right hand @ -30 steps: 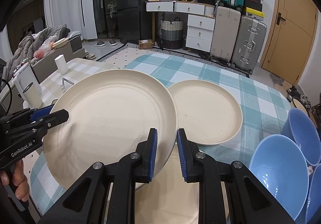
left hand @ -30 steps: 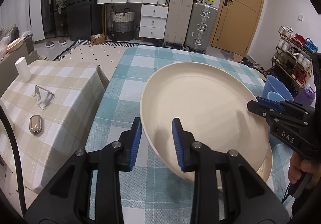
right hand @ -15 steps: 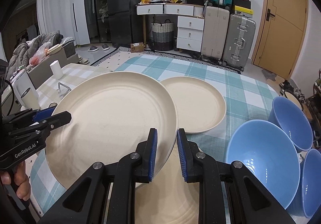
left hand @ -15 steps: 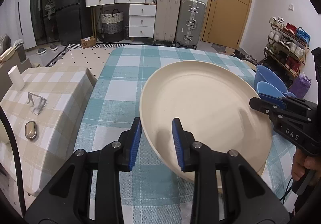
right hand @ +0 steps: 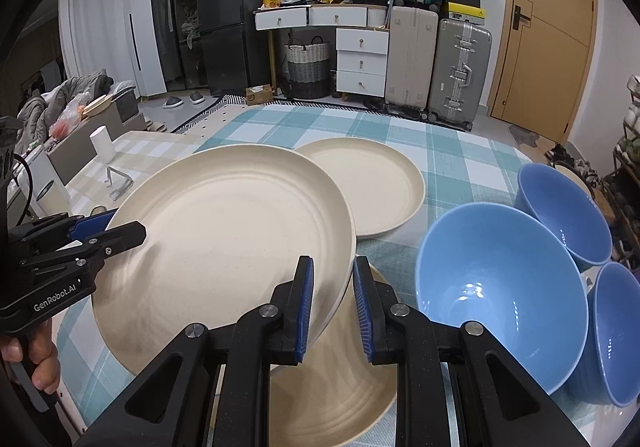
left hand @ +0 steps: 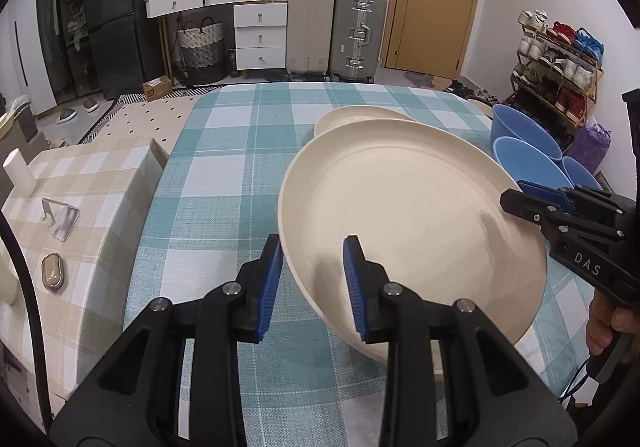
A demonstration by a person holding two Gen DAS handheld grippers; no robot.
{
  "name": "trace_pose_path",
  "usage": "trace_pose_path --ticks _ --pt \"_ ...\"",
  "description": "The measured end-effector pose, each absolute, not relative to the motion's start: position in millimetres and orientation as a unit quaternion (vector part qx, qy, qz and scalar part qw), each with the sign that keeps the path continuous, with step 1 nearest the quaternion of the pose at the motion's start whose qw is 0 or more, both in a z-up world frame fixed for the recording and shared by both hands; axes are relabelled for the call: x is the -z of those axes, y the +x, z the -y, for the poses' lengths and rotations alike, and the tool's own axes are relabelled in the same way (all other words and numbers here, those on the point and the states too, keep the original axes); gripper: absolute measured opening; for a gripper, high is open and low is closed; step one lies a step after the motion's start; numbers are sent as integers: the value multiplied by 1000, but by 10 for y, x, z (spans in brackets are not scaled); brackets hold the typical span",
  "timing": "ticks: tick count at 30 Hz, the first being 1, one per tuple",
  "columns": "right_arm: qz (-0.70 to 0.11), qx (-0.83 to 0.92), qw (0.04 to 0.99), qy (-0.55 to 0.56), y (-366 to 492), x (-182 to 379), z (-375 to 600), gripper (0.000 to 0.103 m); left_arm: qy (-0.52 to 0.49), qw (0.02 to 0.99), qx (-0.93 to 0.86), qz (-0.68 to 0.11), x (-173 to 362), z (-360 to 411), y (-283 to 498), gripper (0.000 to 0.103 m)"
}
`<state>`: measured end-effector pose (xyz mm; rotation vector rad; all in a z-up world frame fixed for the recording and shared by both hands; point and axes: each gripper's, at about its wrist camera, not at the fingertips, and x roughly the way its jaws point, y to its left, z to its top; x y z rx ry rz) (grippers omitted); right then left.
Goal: Organize plates and bowls
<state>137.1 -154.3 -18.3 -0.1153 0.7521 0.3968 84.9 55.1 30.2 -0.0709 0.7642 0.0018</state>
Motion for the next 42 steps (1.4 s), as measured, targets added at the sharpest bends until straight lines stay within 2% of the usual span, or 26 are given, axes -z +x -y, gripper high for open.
trace_pose_path --ticks 42 --pt "-390 -171 904 -39 1072 540 1790 22 13 906 28 -421 193 -320 1077 27"
